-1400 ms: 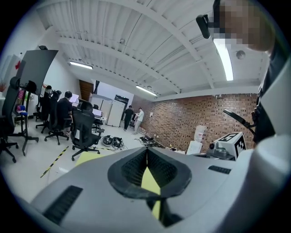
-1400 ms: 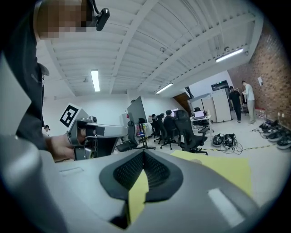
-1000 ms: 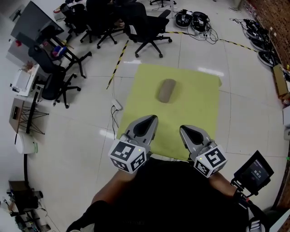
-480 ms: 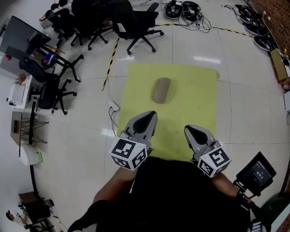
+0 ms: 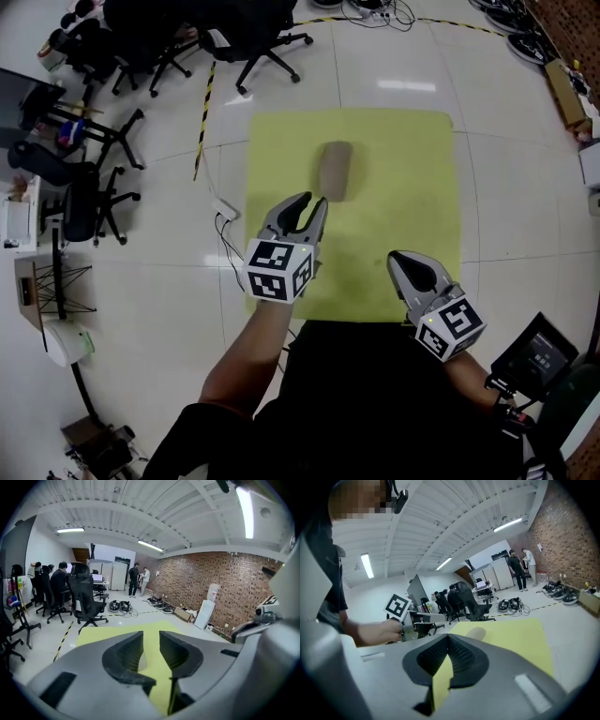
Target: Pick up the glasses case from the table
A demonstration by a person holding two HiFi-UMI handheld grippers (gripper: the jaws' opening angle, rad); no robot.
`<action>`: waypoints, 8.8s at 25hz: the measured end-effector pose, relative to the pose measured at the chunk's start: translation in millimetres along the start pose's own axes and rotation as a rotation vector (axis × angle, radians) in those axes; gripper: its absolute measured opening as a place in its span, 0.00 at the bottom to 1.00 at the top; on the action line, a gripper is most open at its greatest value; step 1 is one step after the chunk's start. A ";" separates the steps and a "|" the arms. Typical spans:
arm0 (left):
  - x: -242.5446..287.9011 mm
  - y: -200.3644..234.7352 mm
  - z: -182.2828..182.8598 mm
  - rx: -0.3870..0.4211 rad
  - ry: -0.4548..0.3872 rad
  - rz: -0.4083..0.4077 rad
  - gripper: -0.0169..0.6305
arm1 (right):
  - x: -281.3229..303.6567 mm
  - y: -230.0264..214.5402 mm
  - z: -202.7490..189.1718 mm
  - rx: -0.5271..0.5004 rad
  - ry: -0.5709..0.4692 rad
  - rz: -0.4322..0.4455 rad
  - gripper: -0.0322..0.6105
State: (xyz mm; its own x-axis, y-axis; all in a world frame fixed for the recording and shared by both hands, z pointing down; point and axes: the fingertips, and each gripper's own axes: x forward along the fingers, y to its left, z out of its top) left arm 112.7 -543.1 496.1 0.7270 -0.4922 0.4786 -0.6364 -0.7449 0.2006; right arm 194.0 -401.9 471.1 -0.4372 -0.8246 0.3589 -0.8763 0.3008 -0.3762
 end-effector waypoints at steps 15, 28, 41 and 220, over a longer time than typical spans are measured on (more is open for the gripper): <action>112.1 55.6 -93.6 0.036 0.198 0.026 0.47 | 32.4 -18.6 -63.7 0.084 0.026 -0.092 0.05; 168.5 69.5 -127.5 0.005 0.336 0.042 0.66 | 20.6 -32.1 -83.6 0.164 0.063 -0.172 0.05; 198.8 66.3 -158.5 -0.012 0.420 0.047 0.76 | 14.1 -35.9 -97.2 0.179 0.086 -0.190 0.05; -337.4 -155.8 -79.3 -0.030 -0.349 -0.499 0.70 | -141.1 228.5 -107.0 -0.059 -0.229 -0.118 0.05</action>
State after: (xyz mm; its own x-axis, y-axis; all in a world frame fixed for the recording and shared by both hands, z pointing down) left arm -53.9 -225.2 371.2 0.9778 -0.2093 0.0133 -0.2003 -0.9130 0.3553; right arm 33.8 -165.5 425.9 -0.2796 -0.9407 0.1921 -0.9319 0.2178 -0.2900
